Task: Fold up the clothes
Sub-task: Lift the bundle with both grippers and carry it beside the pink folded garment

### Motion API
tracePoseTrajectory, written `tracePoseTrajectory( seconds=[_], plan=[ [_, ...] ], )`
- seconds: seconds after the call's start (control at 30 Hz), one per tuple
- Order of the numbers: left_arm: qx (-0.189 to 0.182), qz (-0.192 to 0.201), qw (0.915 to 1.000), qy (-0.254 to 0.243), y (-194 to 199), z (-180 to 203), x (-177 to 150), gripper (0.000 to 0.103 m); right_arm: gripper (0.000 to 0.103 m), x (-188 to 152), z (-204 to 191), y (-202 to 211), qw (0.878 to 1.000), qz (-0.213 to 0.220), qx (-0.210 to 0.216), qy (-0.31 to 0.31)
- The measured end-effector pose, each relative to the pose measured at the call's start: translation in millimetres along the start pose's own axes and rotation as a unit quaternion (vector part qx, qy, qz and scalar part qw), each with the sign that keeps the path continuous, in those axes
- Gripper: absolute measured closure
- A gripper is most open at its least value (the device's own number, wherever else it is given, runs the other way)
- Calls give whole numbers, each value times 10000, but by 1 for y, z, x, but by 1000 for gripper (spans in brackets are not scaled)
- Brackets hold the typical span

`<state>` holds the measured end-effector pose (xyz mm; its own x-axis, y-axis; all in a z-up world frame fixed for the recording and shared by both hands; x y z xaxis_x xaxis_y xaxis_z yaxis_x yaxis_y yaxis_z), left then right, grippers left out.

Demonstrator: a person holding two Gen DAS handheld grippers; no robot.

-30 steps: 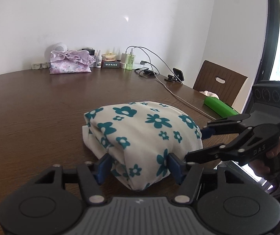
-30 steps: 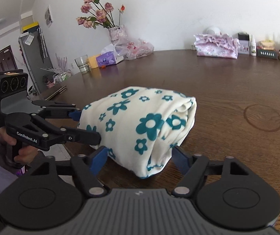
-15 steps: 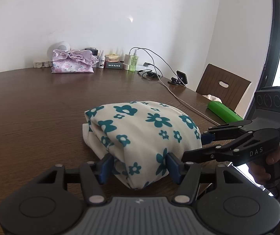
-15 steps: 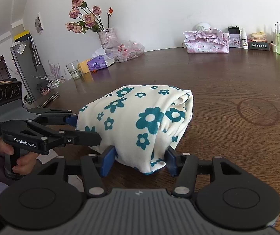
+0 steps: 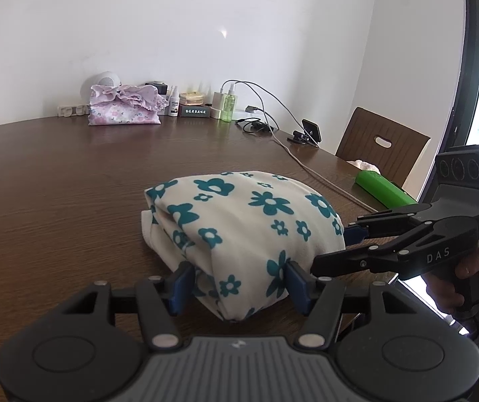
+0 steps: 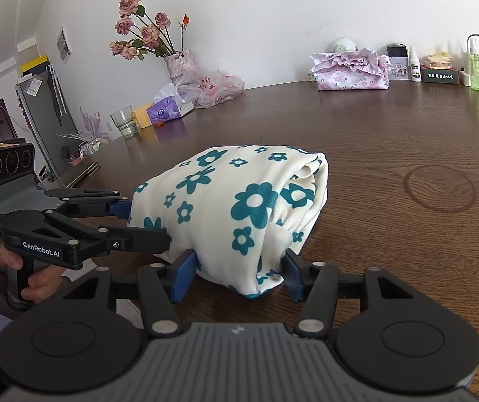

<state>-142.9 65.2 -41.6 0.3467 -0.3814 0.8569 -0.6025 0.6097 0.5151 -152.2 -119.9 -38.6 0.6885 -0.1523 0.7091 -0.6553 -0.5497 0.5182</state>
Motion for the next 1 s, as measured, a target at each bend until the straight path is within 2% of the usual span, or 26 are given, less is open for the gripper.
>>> tracePoseTrajectory(
  seconds=[0.27,0.4,0.43,0.53,0.63,0.7,0.77,0.83,0.93,1.0],
  plan=[
    [0,-1,10000,-1,-7,2,3,45,51,3,3,3,9999,88,-54,-58],
    [29,9,10000,30,-5,-1,6,45,47,11,9,14,9994,248,-166,-191],
    [-77,40,9999,132,-2,-5,5,42,42,13,11,16,9991,288,-194,-224],
    [-347,321,9963,714,12,-22,4,29,36,25,18,26,9977,446,-186,-465],
    [-311,392,9902,1305,9,-38,12,30,35,38,25,20,9956,486,-79,-800],
    [-113,294,9854,1672,-1,-49,17,29,36,45,29,10,9937,452,-31,-1023],
    [98,16,9810,1939,-15,-60,17,28,43,51,33,-4,9920,324,-125,-1215],
    [-1,-1,9765,2156,-23,-67,17,31,52,53,35,-13,9887,271,-54,-1471],
    [-116,-53,9744,2245,-36,-74,24,47,65,58,39,-19,9848,266,-95,-1713],
    [-139,-88,9736,2278,-48,-81,31,54,67,65,41,-25,9836,263,-172,-1776]
  ],
)
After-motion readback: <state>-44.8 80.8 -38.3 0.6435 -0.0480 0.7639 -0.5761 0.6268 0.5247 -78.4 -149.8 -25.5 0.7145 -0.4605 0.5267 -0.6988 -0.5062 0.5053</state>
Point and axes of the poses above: each gripper's, at about its wrist camera, not at the fingertips, and y roughly against the way its jaws point, z to its right, x to its top, the point moved 4 cm from there along -y, roughly the way its jaws point, and after that the axes turned 13 degrees about -y, right-handed, at the moved point
